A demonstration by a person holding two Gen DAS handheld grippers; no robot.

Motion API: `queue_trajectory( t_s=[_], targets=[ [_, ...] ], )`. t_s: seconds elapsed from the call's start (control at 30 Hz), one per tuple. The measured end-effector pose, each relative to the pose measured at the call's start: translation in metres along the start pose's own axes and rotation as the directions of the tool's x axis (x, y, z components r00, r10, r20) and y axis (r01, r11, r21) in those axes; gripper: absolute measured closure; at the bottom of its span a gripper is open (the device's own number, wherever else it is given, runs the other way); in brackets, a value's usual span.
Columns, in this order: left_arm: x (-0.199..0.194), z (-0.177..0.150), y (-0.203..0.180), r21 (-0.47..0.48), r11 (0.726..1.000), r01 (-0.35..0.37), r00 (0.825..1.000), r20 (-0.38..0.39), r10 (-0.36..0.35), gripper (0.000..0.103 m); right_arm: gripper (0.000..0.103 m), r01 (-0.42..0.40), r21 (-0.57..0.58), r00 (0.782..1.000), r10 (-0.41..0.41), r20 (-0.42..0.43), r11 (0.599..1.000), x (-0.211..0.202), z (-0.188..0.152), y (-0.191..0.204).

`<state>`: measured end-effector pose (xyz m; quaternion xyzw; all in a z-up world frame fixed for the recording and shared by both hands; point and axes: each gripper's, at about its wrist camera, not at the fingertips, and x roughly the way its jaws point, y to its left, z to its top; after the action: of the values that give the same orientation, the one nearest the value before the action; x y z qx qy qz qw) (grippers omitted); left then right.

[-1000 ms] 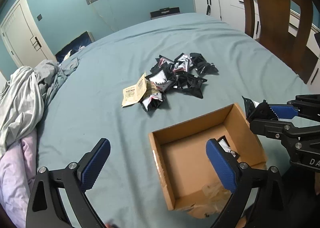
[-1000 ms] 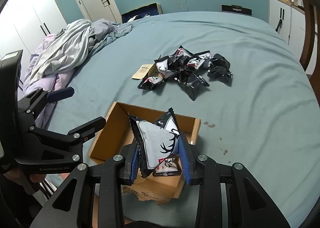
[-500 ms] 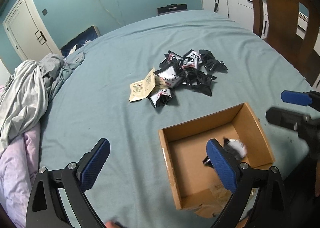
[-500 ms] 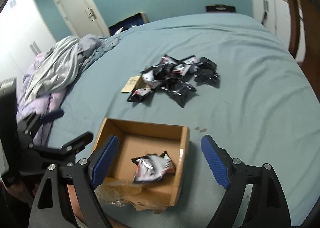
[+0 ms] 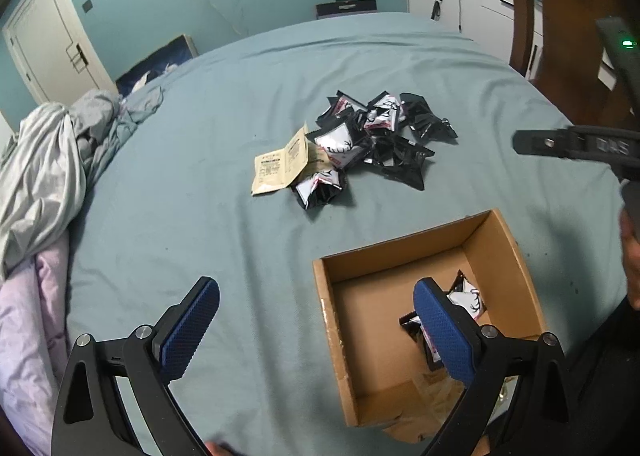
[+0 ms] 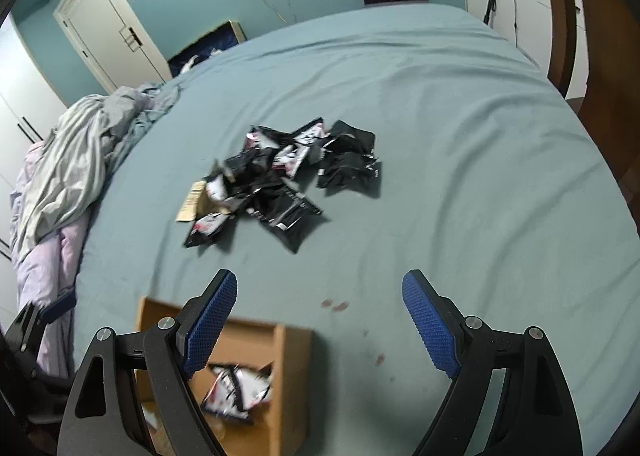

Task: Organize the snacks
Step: 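Drop the packets into the cardboard box from both grippers, then grasp a black snack packet from the pile with the right gripper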

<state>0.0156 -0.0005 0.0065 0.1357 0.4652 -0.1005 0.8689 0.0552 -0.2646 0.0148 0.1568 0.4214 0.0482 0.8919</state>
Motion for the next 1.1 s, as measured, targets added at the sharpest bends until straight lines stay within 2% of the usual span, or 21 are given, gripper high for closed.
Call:
queue_trajectory(
  t_s=[0.2, 0.3, 0.57, 0.7, 0.9, 0.93, 0.97, 1.1],
  targets=[
    [0.013, 0.001, 0.005, -0.027, 0.999, 0.029, 0.998, -0.046, -0.03, 0.004, 0.018, 0.021, 0.0, 0.996, -0.021, -0.082, 1.0, 0.053, 0.035, -0.003],
    [0.017, 0.003, 0.007, -0.033, 0.999, 0.037, 0.998, -0.057, -0.039, 0.004, 0.018, -0.003, -0.031, 0.992, -0.001, -0.129, 1.0, 0.086, 0.05, 0.005],
    [0.029, 0.007, 0.016, -0.058, 0.998, 0.04, 0.996, -0.078, -0.044, 0.004, 0.018, -0.037, -0.205, 0.977, -0.008, -0.214, 0.978, 0.155, 0.064, 0.046],
    [0.034, 0.009, 0.022, -0.083, 0.996, 0.045, 0.995, -0.089, -0.052, 0.004, 0.018, -0.04, -0.214, 0.967, -0.017, -0.254, 0.976, 0.189, 0.068, 0.049],
    [0.042, 0.009, 0.026, -0.114, 0.992, 0.051, 0.992, -0.112, -0.064, 0.004, 0.02, -0.065, -0.162, 0.964, 0.02, -0.266, 0.985, 0.195, 0.078, 0.037],
    [0.043, 0.009, 0.026, -0.118, 0.992, 0.055, 0.991, -0.115, -0.069, 0.004, 0.027, -0.057, -0.161, 0.965, 0.013, -0.264, 0.985, 0.194, 0.079, 0.036],
    [0.043, 0.009, 0.027, -0.119, 0.991, 0.056, 0.991, -0.115, -0.07, 0.004, 0.044, -0.043, -0.167, 0.965, -0.002, -0.262, 0.985, 0.194, 0.079, 0.034],
    [0.042, 0.009, 0.027, -0.117, 0.992, 0.042, 0.993, -0.108, -0.055, 0.004, 0.066, -0.047, -0.139, 0.964, 0.008, -0.266, 0.989, 0.186, 0.081, 0.027]
  ],
)
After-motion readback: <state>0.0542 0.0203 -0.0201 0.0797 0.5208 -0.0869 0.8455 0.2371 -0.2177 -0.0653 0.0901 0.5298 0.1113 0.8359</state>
